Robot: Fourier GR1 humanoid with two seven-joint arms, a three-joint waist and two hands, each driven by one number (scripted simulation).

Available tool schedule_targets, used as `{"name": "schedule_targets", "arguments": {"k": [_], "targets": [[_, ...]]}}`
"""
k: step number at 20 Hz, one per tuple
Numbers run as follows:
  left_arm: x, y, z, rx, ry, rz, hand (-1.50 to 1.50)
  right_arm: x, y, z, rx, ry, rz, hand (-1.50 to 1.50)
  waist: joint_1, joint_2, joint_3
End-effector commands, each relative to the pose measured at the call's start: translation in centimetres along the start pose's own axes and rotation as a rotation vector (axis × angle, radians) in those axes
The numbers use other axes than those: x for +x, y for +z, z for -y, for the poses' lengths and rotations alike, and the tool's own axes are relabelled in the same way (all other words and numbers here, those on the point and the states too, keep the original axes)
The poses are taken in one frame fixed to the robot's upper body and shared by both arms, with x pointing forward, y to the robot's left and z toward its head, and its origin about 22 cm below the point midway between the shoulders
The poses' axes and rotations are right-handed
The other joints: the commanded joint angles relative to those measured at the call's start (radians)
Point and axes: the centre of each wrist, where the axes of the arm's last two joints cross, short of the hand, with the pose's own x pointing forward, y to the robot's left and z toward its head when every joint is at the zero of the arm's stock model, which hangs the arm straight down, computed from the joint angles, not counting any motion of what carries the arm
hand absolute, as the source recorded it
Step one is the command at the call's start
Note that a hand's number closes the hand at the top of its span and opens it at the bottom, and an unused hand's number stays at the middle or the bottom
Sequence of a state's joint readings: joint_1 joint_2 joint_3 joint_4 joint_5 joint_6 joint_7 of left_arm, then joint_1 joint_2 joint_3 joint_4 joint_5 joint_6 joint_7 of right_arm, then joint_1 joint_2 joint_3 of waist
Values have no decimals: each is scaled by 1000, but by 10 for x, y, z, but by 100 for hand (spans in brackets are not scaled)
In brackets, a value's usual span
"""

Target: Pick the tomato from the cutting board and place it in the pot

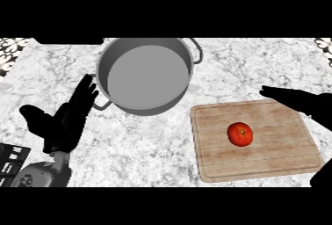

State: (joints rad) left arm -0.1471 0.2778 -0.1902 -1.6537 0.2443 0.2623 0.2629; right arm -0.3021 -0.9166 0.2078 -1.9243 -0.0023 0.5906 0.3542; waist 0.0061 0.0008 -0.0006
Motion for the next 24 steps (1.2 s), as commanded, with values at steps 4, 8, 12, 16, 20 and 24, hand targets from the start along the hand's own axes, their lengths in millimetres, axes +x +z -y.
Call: {"name": "schedule_targets", "arguments": {"k": [4,8,12,16,20,24], "targets": [[7,9,1,2,-2,-6,0,3,-10,-29,26,73,-85,-150,-3,-2,1],[1,7,1,0,2,5,0,5,-13,-41,-20,13,-68,-150,-6,-2,1],[-17,7,-20,2,-6,8,0,-2,-28,-34,-24,3,-50,-150,-2,0,0],[-1,5,-7,-1,-1,-2,0,16,-41,-45,-34,-9,-44,-150,-2,-1,0],[-8,3,-19,-3,10,-6,0,38,-39,-30,-19,-12,-107,-150,-1,-1,0],[-2,13,-3,1,-3,-11,0,21,-40,-60,-11,32,-175,-150,-4,-2,1]]}}
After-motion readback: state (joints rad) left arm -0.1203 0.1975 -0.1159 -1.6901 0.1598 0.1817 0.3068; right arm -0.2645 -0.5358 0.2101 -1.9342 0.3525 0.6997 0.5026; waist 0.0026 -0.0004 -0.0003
